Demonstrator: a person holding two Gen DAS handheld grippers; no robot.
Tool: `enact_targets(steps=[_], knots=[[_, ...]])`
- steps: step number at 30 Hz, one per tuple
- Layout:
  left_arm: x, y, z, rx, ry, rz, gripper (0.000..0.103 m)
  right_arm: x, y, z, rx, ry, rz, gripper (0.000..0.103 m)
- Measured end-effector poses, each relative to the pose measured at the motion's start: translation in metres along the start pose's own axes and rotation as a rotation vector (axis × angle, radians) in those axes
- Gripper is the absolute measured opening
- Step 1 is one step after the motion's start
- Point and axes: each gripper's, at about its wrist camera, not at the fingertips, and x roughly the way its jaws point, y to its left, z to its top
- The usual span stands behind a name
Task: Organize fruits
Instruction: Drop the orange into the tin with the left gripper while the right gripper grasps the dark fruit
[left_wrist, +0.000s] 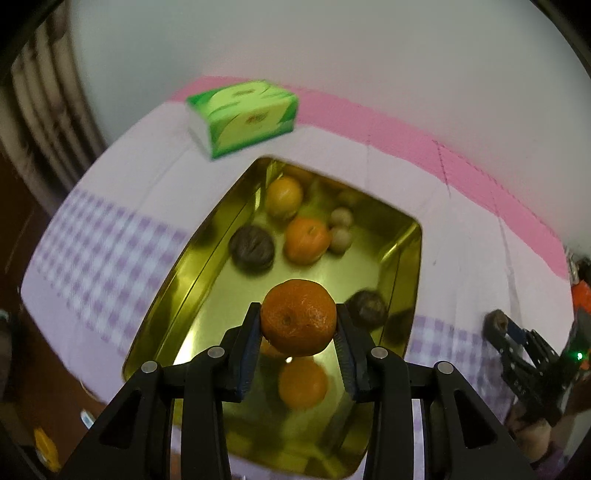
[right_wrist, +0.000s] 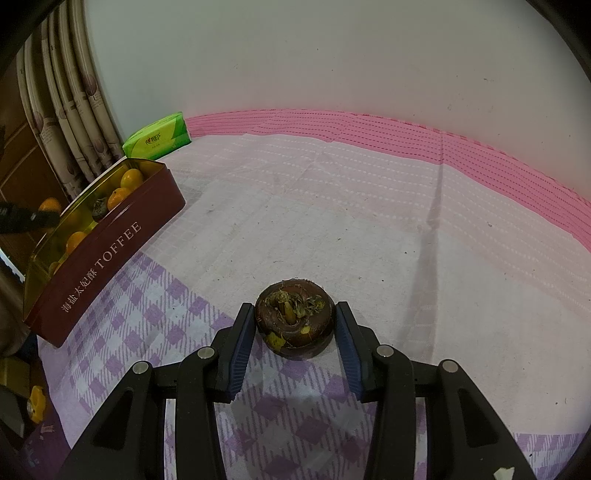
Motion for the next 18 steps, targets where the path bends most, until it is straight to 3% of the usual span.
enact_targets(steps=[5,18], knots=[[0.020,-0.014,0.014,0.038,0.003,0.032,0.039,-0.001,0.000,-0.001,0.004,-0.001,0.005,0.041],[0.066,-0.005,0.016,0.002,0.082,0.046,0.039,-0.003,0.000,-0.002,0.013,-0.004,0.014,0.041]])
